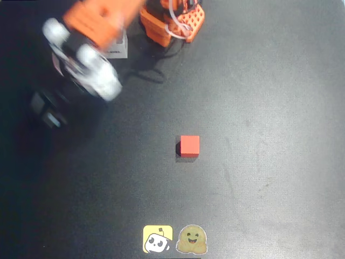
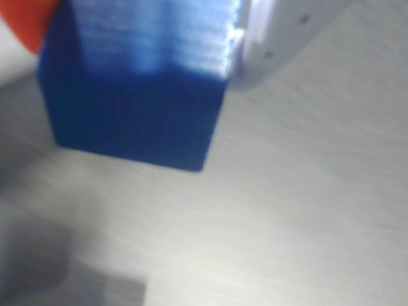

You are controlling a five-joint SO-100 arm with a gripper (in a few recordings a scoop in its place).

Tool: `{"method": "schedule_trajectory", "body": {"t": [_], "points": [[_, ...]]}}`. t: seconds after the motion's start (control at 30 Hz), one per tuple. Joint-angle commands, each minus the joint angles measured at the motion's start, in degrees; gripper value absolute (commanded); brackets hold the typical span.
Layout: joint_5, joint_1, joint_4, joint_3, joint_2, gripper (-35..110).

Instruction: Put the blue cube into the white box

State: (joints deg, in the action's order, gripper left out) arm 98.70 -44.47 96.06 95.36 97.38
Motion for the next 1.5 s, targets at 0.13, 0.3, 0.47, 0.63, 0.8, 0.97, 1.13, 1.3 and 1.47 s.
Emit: {"method": "schedule_trajectory", "body": {"t": [0.13,0.3,0.47,0.63,0.8,0.97,1.13,1.3,1.47], "points": [[-4.57,-14.77,7.21,-2.02,7.82,0],[-5.1,-19.34,7.21,2.55,15.73,0],[-6.77,-23.38,7.21,4.66,18.81,0],[-5.89,-23.99,7.21,10.2,24.96,0],[-5.36,-23.99,7.21,16.79,30.67,0],[-5.01,-23.99,7.21,21.09,35.24,0],[-5.01,-24.35,7.12,22.32,35.77,0],[-5.1,-25.58,6.15,23.03,35.6,0],[-5.01,-26.72,5.36,24.26,35.51,0]]}}
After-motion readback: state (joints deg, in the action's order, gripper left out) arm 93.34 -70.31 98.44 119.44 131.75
